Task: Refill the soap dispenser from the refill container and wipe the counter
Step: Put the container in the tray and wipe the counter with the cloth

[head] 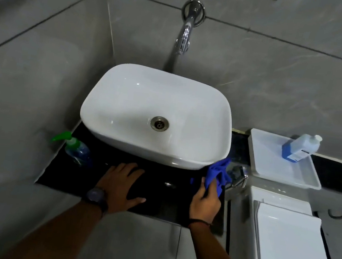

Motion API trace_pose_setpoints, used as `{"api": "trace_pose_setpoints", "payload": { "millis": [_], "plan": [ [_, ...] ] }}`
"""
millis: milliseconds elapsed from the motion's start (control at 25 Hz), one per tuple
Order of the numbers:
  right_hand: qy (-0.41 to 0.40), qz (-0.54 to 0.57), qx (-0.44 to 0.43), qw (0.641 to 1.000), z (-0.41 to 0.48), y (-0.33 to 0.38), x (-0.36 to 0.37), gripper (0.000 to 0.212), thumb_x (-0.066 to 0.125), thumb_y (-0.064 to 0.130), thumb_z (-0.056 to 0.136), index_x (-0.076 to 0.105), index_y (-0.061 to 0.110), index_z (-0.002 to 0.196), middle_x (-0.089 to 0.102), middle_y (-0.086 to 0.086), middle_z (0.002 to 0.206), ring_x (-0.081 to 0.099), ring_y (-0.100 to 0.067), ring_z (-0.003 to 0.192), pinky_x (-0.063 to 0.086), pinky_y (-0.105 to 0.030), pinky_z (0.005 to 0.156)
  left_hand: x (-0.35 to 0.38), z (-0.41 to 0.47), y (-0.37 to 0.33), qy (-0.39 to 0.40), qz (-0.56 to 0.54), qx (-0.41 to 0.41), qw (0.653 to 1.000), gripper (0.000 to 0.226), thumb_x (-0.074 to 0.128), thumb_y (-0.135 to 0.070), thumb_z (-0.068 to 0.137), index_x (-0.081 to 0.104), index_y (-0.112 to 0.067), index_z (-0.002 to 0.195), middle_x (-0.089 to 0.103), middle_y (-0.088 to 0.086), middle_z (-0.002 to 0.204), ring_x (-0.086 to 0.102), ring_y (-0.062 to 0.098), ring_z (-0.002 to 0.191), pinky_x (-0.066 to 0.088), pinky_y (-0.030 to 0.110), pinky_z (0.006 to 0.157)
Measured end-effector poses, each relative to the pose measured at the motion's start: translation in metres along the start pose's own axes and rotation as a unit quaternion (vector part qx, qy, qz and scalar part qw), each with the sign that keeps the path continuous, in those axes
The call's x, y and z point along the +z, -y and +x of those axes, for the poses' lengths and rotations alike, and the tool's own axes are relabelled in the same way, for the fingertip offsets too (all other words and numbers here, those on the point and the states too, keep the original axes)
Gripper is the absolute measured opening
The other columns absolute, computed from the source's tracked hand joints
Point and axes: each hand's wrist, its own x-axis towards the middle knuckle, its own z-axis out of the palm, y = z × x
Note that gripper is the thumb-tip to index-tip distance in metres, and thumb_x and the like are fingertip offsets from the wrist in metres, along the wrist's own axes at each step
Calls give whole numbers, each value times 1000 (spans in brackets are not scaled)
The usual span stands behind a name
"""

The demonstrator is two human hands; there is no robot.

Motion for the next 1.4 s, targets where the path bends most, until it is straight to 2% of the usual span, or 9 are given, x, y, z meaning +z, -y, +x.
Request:
{"api": "trace_pose_setpoints", "payload": {
  "millis": [80, 160, 280, 400, 560, 720, 1000, 1160, 1400],
  "plan": [
    [62, -22, -47, 997, -14, -9, 3, 37, 63, -9, 79, 61, -3, 115, 65, -26, 111, 64, -43, 98, 51, -52, 84, 8, -8, 16, 36, 2, -67, 997, 94, 51, -76, 64, 34, -24, 140, 36, 7, 145, 37, 31, 127, 34, 47, 102],
    [176, -88, -181, 964, -29, -18, 5, 40, 63, -8, 75, 63, 2, 114, 62, -23, 118, 53, -45, 115, 36, -63, 99, 16, -13, 26, 48, 5, -100, 994, 102, 52, -78, 61, 27, -24, 144, 28, 7, 150, 29, 31, 133, 29, 48, 106],
    [295, -197, -337, 872, -39, -18, 8, 41, 61, 36, 80, 62, 21, 119, 53, -11, 135, 39, -36, 132, 27, -57, 108, 25, -15, 34, 54, -3, -123, 991, 108, 55, -78, 59, 23, -22, 145, 21, 6, 154, 21, 31, 138, 25, 45, 111],
    [244, -232, -298, 893, -38, 0, 25, 54, 43, 59, 84, 54, 27, 126, 49, -8, 139, 39, -31, 130, 30, -47, 105, 33, -15, 36, 40, -7, -131, 991, 110, 57, -78, 57, 24, -21, 145, 20, 6, 154, 18, 29, 140, 21, 44, 113],
    [279, -369, -219, 859, -48, 9, 55, 65, 13, 62, 89, 11, 32, 147, 5, -8, 158, -7, -27, 144, -14, -51, 111, 38, -13, 36, 51, -11, -146, 988, 116, 52, -83, 52, 18, -24, 146, 15, 2, 156, 11, 24, 142, 16, 44, 113],
    [311, -359, -213, 854, -62, 26, 83, 65, 16, 59, 90, 1, 31, 147, 3, -7, 158, -12, -27, 143, -25, -50, 105, 41, -14, 38, 38, -21, -154, 987, 124, 54, -83, 48, 13, -22, 147, 16, 2, 156, 12, 22, 142, 16, 44, 114],
    [326, -318, -303, 837, -54, 10, 71, 71, 16, 67, 85, 4, 34, 147, 4, 1, 158, -11, -19, 143, -19, -49, 110, 42, -19, 40, 39, -22, -154, 987, 129, 53, -86, 45, 8, -21, 147, 12, 3, 157, 8, 21, 143, 11, 42, 114],
    [225, -353, -185, 889, -41, -11, 40, 93, 20, 83, 73, 13, 26, 147, 4, -8, 158, -10, -25, 143, -14, -50, 112, 40, -17, 40, 53, -8, -158, 986, 126, 50, -88, 45, 11, -24, 147, 7, 1, 157, 3, 20, 143, 9, 45, 115],
    [222, -368, -103, 897, -50, 10, 54, 99, 17, 87, 68, 11, 28, 147, 4, -11, 158, -11, -29, 143, -10, -55, 112, 42, -21, 34, 55, -1, -169, 984, 126, 45, -89, 43, 10, -27, 146, 6, -2, 158, 3, 19, 143, 10, 49, 114]
  ]
}}
